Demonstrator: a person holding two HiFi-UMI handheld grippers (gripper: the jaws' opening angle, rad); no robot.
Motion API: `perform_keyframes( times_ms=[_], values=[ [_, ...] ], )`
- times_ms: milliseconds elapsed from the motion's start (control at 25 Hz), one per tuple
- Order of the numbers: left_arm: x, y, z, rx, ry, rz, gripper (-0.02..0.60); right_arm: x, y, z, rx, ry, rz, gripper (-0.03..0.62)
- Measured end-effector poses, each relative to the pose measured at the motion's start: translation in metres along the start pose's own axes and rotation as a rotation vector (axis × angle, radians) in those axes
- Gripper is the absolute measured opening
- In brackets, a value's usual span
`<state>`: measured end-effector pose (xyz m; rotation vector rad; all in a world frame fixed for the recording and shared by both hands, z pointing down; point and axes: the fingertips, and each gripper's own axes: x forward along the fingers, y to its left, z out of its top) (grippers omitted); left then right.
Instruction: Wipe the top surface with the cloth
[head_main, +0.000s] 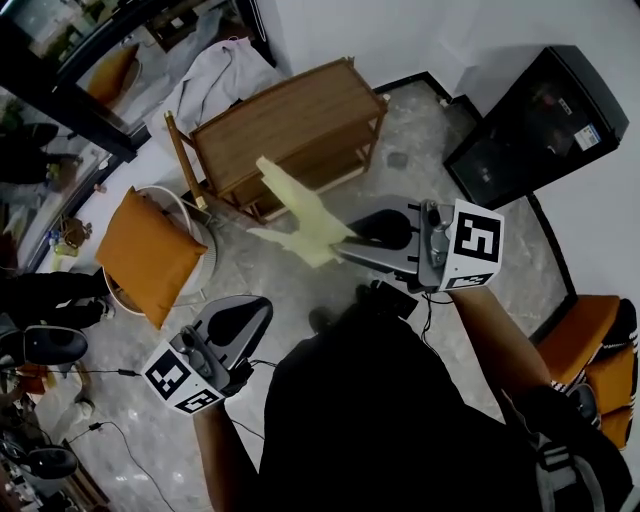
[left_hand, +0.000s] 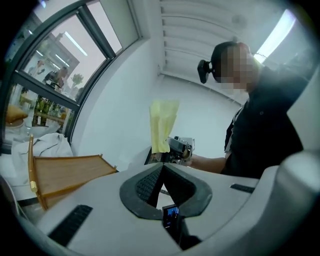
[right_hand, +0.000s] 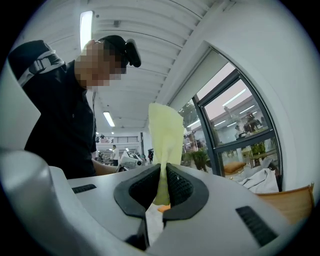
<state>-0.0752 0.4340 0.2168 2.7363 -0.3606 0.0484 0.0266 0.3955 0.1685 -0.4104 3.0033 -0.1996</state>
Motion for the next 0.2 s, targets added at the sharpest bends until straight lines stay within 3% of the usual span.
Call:
perform_keyframes(
  times_ms=[200],
  values=[
    [-0.021, 0.002, -0.003, -0.009, -0.001, 0.009, 0.011, 0.013, 0.007, -0.001, -0.005, 0.002, -0.005, 0.032]
  ],
)
